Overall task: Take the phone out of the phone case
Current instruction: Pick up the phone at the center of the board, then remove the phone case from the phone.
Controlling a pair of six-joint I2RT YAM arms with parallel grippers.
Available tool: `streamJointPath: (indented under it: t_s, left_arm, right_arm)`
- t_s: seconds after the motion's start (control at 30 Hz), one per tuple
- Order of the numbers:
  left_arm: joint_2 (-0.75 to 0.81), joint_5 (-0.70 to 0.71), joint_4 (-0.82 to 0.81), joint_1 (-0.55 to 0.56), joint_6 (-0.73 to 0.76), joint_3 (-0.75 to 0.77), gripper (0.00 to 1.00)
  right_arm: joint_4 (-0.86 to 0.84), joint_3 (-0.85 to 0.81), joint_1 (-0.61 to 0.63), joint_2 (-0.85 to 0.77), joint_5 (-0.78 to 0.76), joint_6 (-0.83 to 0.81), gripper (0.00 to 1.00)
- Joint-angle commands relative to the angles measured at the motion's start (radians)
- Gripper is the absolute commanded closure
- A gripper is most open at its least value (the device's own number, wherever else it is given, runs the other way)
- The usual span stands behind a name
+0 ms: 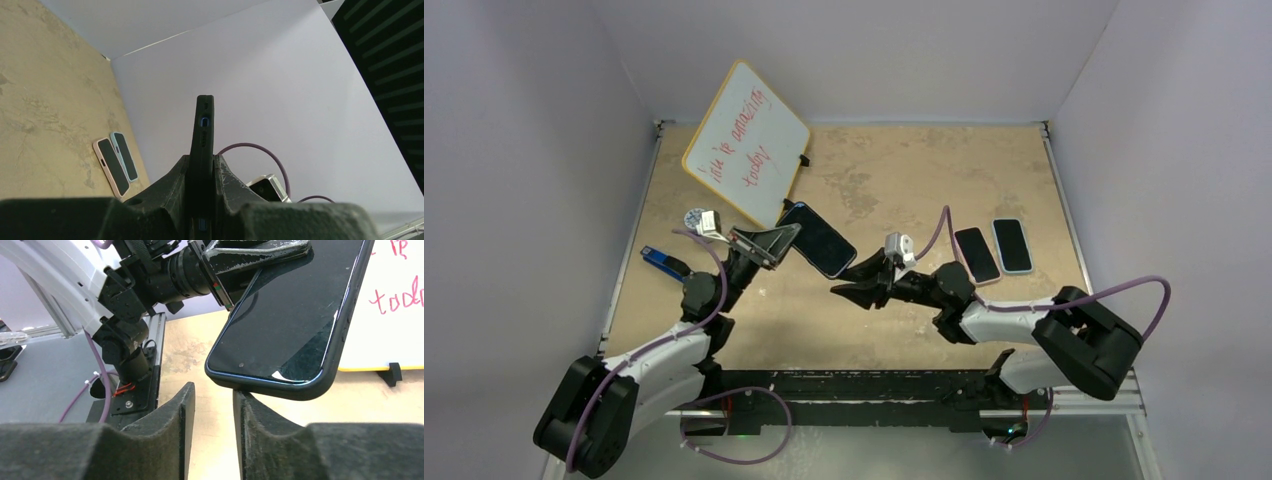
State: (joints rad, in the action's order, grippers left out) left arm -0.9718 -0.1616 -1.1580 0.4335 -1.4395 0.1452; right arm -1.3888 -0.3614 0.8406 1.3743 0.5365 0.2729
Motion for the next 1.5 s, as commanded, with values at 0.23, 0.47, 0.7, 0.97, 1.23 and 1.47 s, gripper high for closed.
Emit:
streamJointPath:
  t_s: [0.23,0.47,0.7,0.97,1.23,1.47]
  left_arm:
    - [0.01,-0.064,-0.215,0.007,0.036,0.022,1.0]
    - [0.012,-0.07,-0.233,0.008,0.033,0.017,1.0]
    - [0.012,-0.07,-0.235,0.008,0.036,0.016,1.0]
    - [0.006,-0.06,-0.225,0.008,0.04,0.01,1.0]
    - [-0.01,-0.079,-0.205,0.01,0.024,0.02,1.0]
    - [-0.028,-0.114,-0.118,0.01,-0.006,0.039,1.0]
  right_arm:
    - [-0.345,0.018,0.0,0.02,-0.071,0.208,0.46]
    - [-0.455,0.007,0.0,0.061,-0.085,0.275,0.43]
    - [-0.47,-0.008,0.0,0.042,-0.073,0.296,0.43]
    - [-0.474,-0.018,0.0,0.013,-0.054,0.317,0.41]
    - [-0.46,-0.027,0.0,0.014,-0.056,0.289,0.45]
    - [-0.358,-0.039,0.0,0.005,-0.001,0.165,0.65]
